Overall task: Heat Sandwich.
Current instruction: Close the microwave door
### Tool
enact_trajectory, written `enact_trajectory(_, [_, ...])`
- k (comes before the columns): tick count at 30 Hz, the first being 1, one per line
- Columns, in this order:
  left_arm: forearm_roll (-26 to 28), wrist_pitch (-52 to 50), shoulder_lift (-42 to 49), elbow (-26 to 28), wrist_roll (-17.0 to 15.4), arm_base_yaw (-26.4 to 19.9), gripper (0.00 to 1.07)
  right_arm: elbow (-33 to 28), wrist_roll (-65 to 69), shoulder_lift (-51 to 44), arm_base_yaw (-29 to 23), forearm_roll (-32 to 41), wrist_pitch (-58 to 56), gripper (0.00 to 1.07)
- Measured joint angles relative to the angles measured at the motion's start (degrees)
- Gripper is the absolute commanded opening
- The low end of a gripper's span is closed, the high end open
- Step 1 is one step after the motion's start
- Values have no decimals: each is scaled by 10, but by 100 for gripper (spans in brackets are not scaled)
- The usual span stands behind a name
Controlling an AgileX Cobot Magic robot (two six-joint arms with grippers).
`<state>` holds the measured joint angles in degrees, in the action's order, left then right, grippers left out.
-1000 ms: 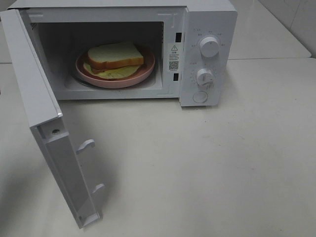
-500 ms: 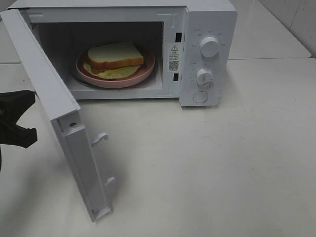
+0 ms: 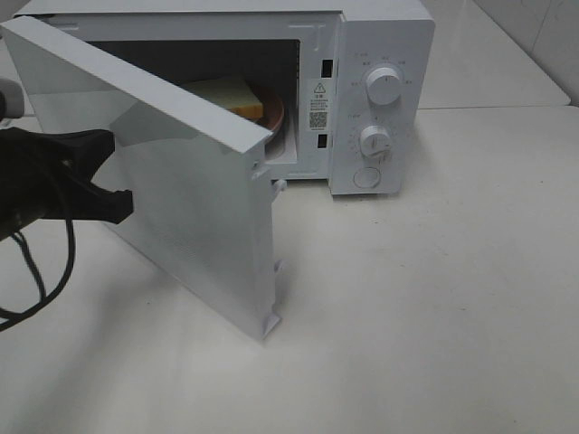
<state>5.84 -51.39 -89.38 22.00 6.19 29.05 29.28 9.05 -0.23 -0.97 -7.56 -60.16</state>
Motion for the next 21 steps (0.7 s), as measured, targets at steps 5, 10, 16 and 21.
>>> enact_trajectory(5, [35, 0, -36, 40, 12, 36, 0, 0, 0, 0, 0, 0, 0, 75])
enact_trajectory(10, [70, 0, -70, 85, 26, 66, 0, 0, 0, 0, 0, 0, 0, 75])
enact_trajectory(16, [125, 2, -109, 140, 45, 93, 0, 0, 0, 0, 0, 0, 0, 75])
enact_trajectory(21, [186, 18, -142, 203, 107, 120, 0, 0, 0, 0, 0, 0, 0, 75])
